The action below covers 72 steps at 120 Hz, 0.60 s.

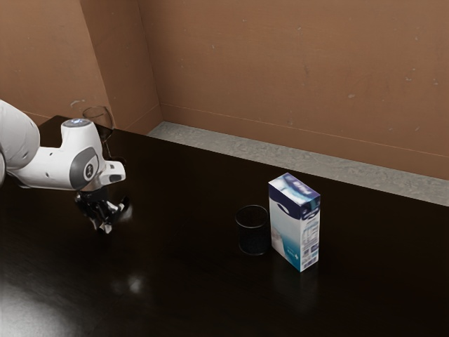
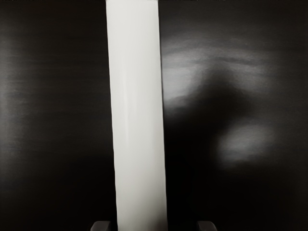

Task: Put the marker into the pen holder.

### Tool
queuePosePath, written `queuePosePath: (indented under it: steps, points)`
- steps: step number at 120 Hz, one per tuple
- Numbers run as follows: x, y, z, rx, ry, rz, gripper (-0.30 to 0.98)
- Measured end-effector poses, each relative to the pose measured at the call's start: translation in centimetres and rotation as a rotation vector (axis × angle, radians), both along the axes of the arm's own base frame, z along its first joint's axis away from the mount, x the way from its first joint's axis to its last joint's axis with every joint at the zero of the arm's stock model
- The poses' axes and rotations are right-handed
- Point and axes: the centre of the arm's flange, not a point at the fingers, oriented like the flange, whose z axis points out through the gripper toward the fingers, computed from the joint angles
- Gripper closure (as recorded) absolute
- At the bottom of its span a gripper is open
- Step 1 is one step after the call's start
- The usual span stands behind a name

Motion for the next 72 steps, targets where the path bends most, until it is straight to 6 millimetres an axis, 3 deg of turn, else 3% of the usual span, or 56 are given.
queuePosePath:
  steps: [27, 41, 49, 64, 72]
  points:
    - [0.0, -0.1, 0.0, -0.002, -0.002, -0.008, 0.73]
    - [0.3, -0.2, 1.2, 0.002, -0.017, -0.013, 0.76]
    - [0.7, -0.1, 3.6, 0.004, -0.045, -0.013, 0.77]
    - [2.4, -0.4, 11.7, 0.007, -0.11, -0.034, 0.79]
    - [3.5, -1.2, 14.7, 0.008, -0.099, -0.057, 0.79]
